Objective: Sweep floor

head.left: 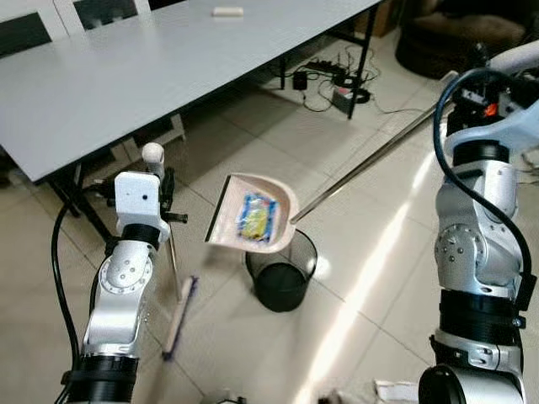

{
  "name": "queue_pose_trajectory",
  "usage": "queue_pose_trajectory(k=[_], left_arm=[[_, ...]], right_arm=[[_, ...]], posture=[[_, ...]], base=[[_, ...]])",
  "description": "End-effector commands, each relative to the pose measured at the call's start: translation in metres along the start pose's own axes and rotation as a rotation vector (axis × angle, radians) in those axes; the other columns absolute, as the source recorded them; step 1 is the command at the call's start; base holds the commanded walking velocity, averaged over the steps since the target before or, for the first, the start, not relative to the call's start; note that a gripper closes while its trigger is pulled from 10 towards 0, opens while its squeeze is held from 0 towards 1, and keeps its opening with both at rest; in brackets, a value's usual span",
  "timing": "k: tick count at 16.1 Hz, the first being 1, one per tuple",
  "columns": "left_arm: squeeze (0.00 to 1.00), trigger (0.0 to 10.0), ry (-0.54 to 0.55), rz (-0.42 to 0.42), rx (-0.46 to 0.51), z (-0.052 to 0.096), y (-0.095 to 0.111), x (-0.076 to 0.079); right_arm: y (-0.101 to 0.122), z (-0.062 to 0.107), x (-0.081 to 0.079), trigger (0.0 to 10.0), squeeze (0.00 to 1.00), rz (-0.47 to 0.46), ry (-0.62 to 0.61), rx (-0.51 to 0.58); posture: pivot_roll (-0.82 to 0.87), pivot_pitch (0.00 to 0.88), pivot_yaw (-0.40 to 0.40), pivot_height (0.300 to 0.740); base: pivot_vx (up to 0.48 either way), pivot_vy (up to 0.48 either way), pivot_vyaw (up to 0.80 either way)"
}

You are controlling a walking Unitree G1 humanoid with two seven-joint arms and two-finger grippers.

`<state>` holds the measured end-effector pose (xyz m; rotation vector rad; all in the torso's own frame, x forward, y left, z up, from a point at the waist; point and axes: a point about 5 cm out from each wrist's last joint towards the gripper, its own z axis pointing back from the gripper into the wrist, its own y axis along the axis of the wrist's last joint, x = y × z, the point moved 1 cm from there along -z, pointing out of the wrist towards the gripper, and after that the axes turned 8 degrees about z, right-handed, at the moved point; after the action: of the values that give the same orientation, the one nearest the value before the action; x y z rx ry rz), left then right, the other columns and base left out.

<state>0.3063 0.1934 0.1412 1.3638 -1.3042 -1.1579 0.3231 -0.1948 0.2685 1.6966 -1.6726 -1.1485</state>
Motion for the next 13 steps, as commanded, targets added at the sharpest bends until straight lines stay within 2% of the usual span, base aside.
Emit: queue_pose_trajectory(k=[1,7,8,9,12,13], left_arm=[[0.00,10.0,-0.028,0.010,0.033,-0.004,0.007,0.007],[0.00,10.0,-0.053,0.022,0.019,-0.001,0.004,0.012],[0.00,10.0,-0.058,0.025,0.025,-0.002,0.004,0.015],[0.00,10.0,-0.059,0.025,0.026,-0.002,0.005,0.015],[0.00,10.0,-0.062,0.029,0.028,-0.002,0.005,0.016],[0.00,10.0,-0.061,0.030,0.030,-0.002,0.005,0.016]], right_arm=[[0.012,0.000,0.009,10.0,0.00,0.025,-0.026,0.049],[0.018,0.001,0.012,10.0,0.00,0.128,0.030,0.069],[0.015,-0.001,0.012,10.0,0.00,0.208,0.075,0.061],[0.015,-0.001,0.012,10.0,0.00,0.217,0.082,0.061],[0.013,-0.006,0.003,10.0,0.00,0.326,0.172,0.085],[0.009,-0.007,-0.005,10.0,0.00,0.341,0.218,0.097]], posture=[[-0.03,0.063,0.050,0.740],[-0.04,0.048,0.052,0.740],[-0.04,0.045,0.052,0.740],[-0.04,0.045,0.052,0.740],[-0.04,0.044,0.052,0.740],[-0.04,0.044,0.053,0.740]], base=[[0.000,0.000,0.00],[0.000,0.000,0.00],[0.000,0.000,0.00],[0.000,0.000,0.00],[0.000,0.000,0.00],[0.000,0.000,0.00]])
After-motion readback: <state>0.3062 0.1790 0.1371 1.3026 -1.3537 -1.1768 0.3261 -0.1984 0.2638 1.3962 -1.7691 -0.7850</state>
